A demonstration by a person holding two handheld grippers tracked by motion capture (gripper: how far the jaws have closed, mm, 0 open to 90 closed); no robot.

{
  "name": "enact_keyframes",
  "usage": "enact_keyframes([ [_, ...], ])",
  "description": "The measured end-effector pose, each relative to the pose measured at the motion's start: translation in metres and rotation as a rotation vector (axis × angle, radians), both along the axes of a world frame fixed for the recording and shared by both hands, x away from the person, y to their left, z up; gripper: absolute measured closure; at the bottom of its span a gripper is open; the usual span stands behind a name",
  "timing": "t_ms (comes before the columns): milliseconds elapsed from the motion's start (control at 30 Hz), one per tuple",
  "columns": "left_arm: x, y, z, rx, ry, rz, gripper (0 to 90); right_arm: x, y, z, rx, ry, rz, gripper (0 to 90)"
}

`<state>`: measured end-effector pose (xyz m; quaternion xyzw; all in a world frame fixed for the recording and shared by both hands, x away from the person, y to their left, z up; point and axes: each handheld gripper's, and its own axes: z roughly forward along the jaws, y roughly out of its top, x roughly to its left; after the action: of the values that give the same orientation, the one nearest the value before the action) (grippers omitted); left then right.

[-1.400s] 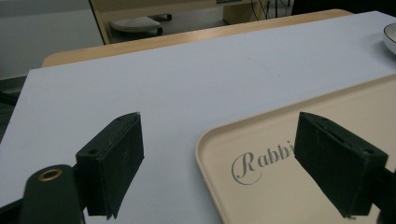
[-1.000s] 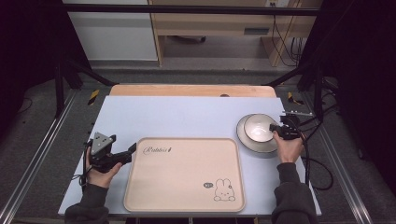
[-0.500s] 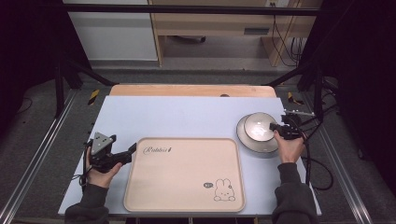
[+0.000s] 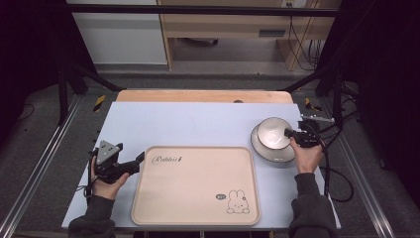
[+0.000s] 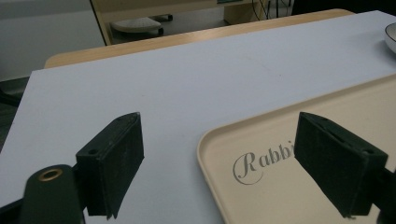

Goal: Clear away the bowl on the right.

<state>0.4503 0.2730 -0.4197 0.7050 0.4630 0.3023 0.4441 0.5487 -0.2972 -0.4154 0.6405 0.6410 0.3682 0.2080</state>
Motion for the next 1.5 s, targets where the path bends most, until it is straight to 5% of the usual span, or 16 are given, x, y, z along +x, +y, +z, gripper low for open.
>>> enact_keyframes([
  [733, 0.000, 0.000, 0.000, 0.002, 0.002, -0.002, 15.4, -0.011, 0.013, 0.020, 0.024, -0.058, 0.069, 82.7],
  [1500, -0.001, 0.000, 0.002, 0.001, -0.006, -0.004, 15.4, -0.025, 0.044, 0.044, 0.031, -0.122, 0.198, 82.7],
])
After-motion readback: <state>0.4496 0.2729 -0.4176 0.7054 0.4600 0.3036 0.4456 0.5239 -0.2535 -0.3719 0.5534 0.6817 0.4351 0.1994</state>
